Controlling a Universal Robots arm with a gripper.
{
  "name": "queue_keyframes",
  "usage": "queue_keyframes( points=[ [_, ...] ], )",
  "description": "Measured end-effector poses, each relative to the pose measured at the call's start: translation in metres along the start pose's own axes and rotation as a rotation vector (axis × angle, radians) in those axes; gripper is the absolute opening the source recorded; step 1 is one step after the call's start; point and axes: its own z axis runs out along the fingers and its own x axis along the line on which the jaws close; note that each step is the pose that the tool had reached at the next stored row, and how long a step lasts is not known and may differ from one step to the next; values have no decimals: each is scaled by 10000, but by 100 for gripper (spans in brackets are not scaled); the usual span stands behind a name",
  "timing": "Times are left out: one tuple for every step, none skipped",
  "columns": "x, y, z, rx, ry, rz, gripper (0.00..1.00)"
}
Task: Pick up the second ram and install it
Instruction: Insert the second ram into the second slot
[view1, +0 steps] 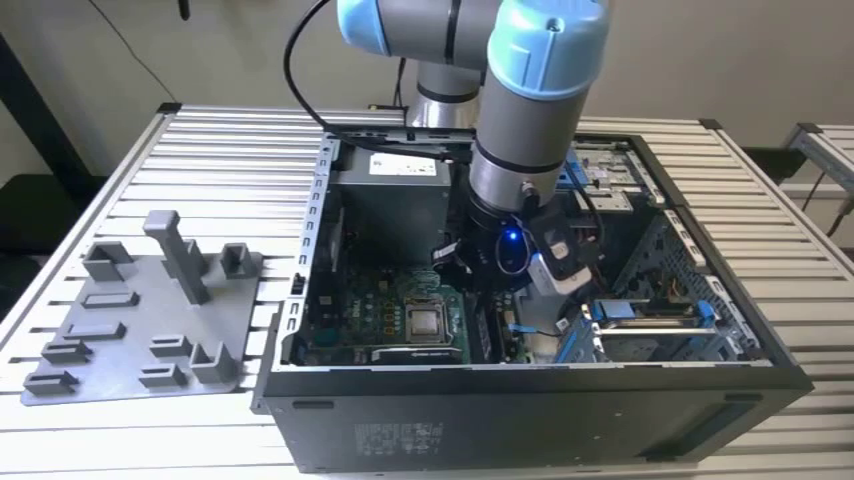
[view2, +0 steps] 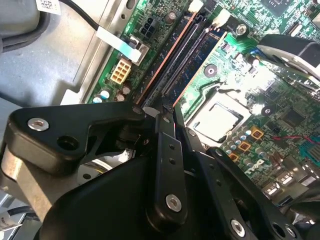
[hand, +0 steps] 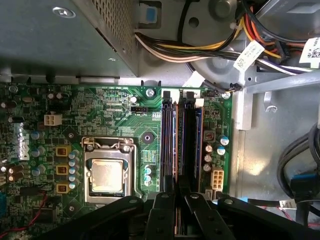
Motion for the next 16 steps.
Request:
queue_keyframes(
  points=[
    [0, 0, 0, 1, 0, 0, 14],
    [-3, 0, 0, 1, 0, 0, 14],
    [-5, 0, 1, 1, 0, -2, 14],
    [-5, 0, 2, 0, 0, -1, 14],
    [-5, 0, 3, 0, 0, 1, 14],
    [-6, 0, 4, 2, 0, 0, 14],
    [-6, 0, 11, -4, -1, 0, 14],
    [-6, 0, 16, -3, -1, 0, 14],
    [-6, 0, 19, 0, 0, 1, 14],
    [-6, 0, 23, 0, 0, 0, 14],
    [-6, 0, 30, -1, 0, 0, 14],
    [-6, 0, 35, 2, 1, 0, 14],
    [-6, 0, 40, 3, 1, 0, 14],
    [-6, 0, 46, 2, 0, 0, 14],
    [-6, 0, 52, 0, 0, 0, 14],
    [-6, 0, 52, 2, 1, -1, 14]
  ],
)
